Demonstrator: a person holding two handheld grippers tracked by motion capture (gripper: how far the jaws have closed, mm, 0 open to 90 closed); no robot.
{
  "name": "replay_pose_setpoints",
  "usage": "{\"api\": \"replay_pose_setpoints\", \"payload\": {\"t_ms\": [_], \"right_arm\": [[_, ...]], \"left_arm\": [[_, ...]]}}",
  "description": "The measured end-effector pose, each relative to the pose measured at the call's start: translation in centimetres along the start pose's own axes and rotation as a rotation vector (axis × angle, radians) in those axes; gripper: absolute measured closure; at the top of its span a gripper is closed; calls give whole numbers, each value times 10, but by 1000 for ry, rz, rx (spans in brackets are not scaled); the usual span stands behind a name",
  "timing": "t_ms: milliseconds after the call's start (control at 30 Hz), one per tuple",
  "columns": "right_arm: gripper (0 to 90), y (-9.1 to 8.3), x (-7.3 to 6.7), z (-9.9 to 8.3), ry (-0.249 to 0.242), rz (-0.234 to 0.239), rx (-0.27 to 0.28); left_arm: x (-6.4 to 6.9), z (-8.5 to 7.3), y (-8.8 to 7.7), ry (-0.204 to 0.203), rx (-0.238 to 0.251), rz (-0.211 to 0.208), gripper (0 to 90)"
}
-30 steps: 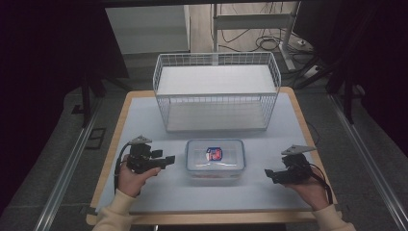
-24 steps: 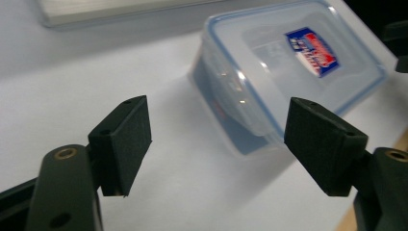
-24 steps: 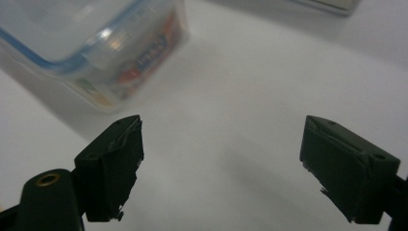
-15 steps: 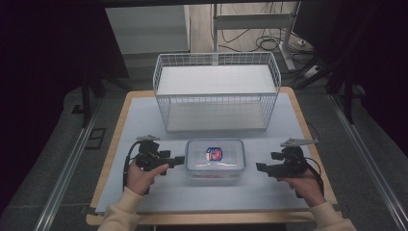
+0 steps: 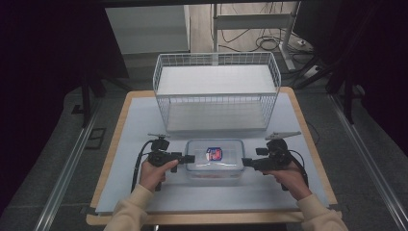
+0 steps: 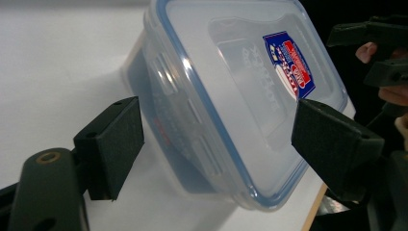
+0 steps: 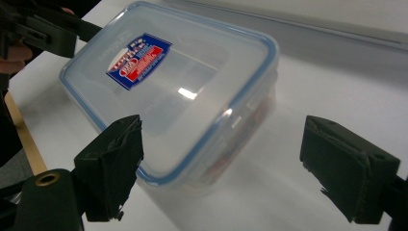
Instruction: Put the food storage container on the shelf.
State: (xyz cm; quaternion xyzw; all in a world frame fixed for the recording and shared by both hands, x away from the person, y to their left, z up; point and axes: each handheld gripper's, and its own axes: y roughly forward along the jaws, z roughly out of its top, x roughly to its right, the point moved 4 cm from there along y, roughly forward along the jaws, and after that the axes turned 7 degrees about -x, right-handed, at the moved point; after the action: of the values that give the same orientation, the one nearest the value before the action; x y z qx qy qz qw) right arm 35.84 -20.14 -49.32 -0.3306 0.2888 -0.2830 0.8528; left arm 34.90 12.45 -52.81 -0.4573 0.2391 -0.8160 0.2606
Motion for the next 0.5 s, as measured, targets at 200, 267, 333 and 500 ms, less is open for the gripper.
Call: {"api": "replay_pose_setpoints", "payload": {"t_ms": [200,267,333,500], "right_arm": [[151,3,-5,5,-11,4,2],[149,3,-4,5,-9,2,-1],[149,4,-2,5,-5,3,-1],[148,5,3,3,17,15,-11]], "left_arm": [[-5,-2,10,-37,-25,-59,189],[-6,-3,13,-41,-29,-62,194],[-5,-3,14,-40,-34,-79,209],[-4,-3,14,-38,-35,-86,246]]}}
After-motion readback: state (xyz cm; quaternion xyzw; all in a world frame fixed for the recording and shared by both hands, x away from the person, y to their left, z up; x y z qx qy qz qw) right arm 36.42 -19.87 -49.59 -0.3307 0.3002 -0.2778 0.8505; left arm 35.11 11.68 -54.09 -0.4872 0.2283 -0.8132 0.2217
